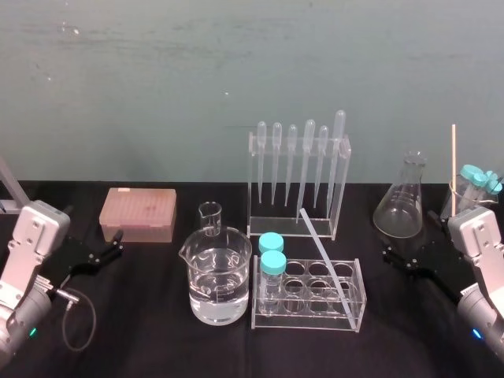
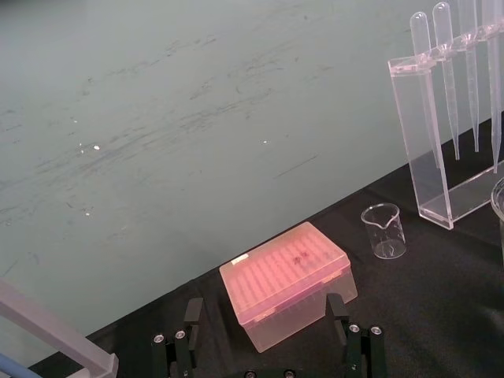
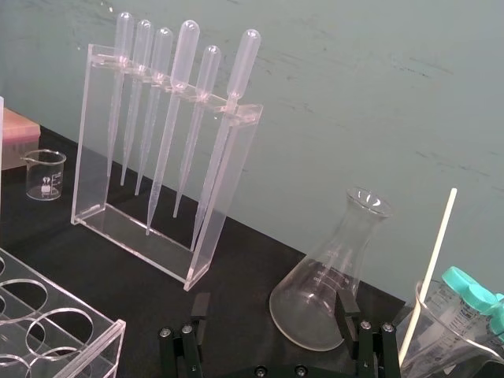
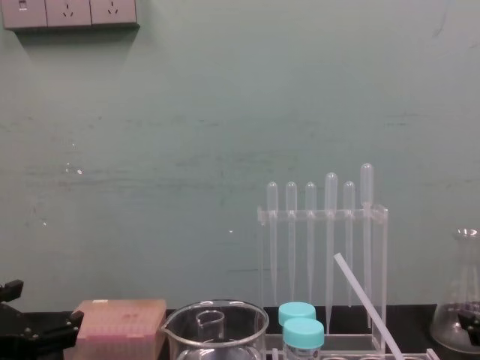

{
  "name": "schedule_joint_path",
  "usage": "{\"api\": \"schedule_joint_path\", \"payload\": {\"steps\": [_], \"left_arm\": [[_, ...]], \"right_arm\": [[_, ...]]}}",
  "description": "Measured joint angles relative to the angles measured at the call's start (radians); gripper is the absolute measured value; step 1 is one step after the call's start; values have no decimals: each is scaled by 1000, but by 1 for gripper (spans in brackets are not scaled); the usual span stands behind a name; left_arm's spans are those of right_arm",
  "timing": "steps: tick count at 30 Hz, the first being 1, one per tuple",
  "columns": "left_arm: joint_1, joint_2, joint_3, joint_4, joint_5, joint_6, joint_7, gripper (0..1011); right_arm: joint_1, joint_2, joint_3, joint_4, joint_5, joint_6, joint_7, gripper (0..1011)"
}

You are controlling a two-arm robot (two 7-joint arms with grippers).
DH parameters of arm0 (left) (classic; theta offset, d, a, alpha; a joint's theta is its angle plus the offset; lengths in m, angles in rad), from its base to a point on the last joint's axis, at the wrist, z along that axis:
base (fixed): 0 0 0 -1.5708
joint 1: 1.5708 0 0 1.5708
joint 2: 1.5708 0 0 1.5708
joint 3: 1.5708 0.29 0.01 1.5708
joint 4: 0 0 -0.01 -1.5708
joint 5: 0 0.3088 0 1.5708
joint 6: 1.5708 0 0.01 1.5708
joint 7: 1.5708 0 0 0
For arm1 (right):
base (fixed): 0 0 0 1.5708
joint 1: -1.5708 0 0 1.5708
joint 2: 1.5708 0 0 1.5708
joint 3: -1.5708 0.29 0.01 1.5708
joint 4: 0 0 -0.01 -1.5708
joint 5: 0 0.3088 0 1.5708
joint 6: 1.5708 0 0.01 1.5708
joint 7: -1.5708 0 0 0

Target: Pick up the stirring rod with one hand, then place it down.

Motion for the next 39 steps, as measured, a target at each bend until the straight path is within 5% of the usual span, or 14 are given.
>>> {"api": "schedule_joint_path", "payload": {"steps": [39], "left_arm": [[0,0,0,0,0,0,0,1000]], "right_arm": [[0,0,0,0,0,0,0,1003]]}}
